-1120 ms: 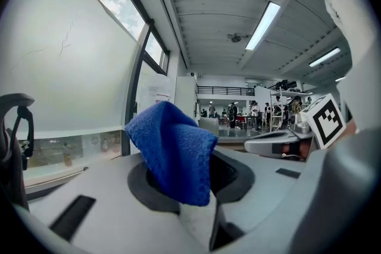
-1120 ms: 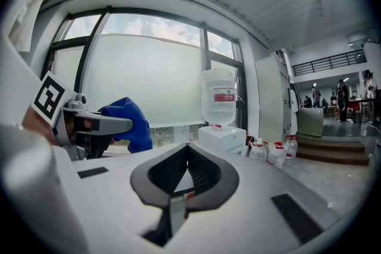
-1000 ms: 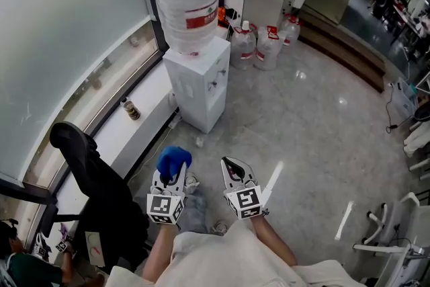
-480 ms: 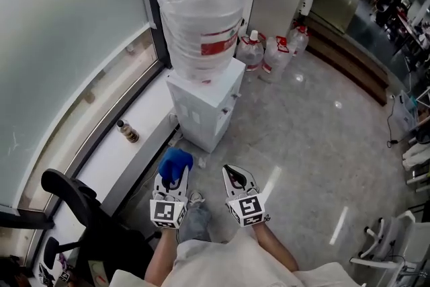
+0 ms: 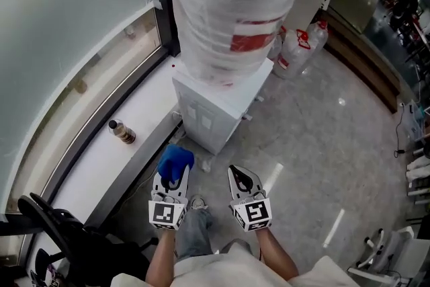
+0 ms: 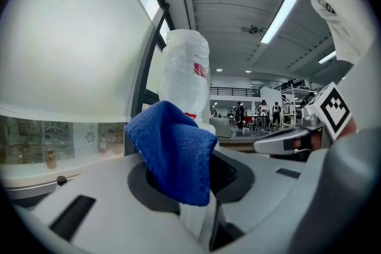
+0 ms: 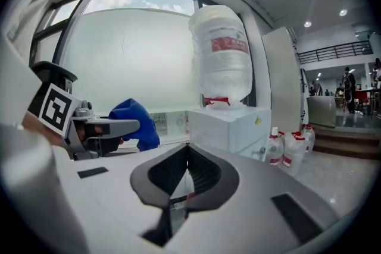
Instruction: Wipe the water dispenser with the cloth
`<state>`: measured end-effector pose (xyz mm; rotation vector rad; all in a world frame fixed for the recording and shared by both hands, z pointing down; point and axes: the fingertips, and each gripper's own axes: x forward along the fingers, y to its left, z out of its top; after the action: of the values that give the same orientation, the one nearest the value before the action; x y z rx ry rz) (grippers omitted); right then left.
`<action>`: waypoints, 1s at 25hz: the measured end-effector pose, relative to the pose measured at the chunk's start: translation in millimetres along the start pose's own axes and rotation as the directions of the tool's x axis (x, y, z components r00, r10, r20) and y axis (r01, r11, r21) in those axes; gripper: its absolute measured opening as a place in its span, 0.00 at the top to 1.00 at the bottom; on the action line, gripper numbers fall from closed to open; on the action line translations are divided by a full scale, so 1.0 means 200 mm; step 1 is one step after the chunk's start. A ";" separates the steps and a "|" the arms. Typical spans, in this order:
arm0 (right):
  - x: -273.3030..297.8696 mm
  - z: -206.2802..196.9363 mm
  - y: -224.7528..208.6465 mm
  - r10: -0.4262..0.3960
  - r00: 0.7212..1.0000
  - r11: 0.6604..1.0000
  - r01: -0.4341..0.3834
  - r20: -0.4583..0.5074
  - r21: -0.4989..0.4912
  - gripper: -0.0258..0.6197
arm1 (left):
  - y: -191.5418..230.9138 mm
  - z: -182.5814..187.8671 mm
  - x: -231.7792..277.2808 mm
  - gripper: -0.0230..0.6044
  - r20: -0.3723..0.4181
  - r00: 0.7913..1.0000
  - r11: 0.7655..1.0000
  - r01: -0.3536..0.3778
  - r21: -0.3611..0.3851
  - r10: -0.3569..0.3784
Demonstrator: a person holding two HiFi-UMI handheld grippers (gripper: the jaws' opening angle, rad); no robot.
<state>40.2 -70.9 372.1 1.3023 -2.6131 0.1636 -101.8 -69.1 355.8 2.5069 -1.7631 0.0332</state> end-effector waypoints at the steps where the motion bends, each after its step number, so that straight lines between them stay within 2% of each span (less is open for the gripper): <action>1: 0.01 -0.07 -0.01 0.001 1.000 1.000 -0.001 -0.002 -0.002 0.94 | 0.01 -0.06 0.02 0.79 0.006 1.000 1.000 -0.002 0.011 0.001; 5: 0.03 -0.43 -0.02 0.004 1.000 1.000 -0.004 -0.009 -0.015 0.94 | 0.04 -0.34 0.06 0.79 0.024 0.999 0.998 -0.022 0.050 0.021; 12: 0.08 -1.05 -0.10 -0.027 1.000 1.000 0.027 0.000 0.005 0.94 | 0.08 -0.88 0.10 0.79 0.028 0.998 0.997 -0.052 0.063 0.050; 18: 0.28 -1.31 -0.12 0.004 0.999 1.000 -0.003 0.036 -0.010 0.94 | 0.23 -1.17 0.22 0.79 0.060 0.996 0.994 -0.075 0.076 0.070; 25: 0.40 -1.46 -0.09 0.033 0.999 0.999 -0.032 0.038 -0.019 0.94 | 0.35 -1.32 0.31 0.79 0.056 0.996 0.993 -0.078 0.091 0.073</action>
<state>49.7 -86.9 675.3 1.2702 -2.6626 0.1201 -139.1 -130.5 626.1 2.5251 -1.9197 0.0561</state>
